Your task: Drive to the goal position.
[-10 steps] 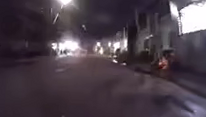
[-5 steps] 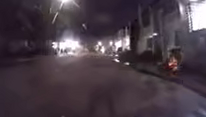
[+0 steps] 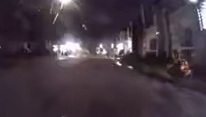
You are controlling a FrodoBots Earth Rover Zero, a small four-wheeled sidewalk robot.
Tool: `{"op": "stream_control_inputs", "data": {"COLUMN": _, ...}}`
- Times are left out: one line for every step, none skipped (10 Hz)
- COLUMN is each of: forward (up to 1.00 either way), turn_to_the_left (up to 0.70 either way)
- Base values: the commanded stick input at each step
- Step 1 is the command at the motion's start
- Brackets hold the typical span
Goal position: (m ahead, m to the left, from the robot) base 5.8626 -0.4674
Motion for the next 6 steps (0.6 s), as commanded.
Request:
{"op": "stream_control_inputs", "data": {"forward": 1.0, "turn_to_the_left": 0.0}}
{"op": "stream_control_inputs", "data": {"forward": 1.0, "turn_to_the_left": 0.0}}
{"op": "stream_control_inputs", "data": {"forward": 1.0, "turn_to_the_left": 0.0}}
{"op": "stream_control_inputs", "data": {"forward": 1.0, "turn_to_the_left": 0.0}}
{"op": "stream_control_inputs", "data": {"forward": 1.0, "turn_to_the_left": 0.0}}
{"op": "stream_control_inputs", "data": {"forward": 1.0, "turn_to_the_left": 0.0}}
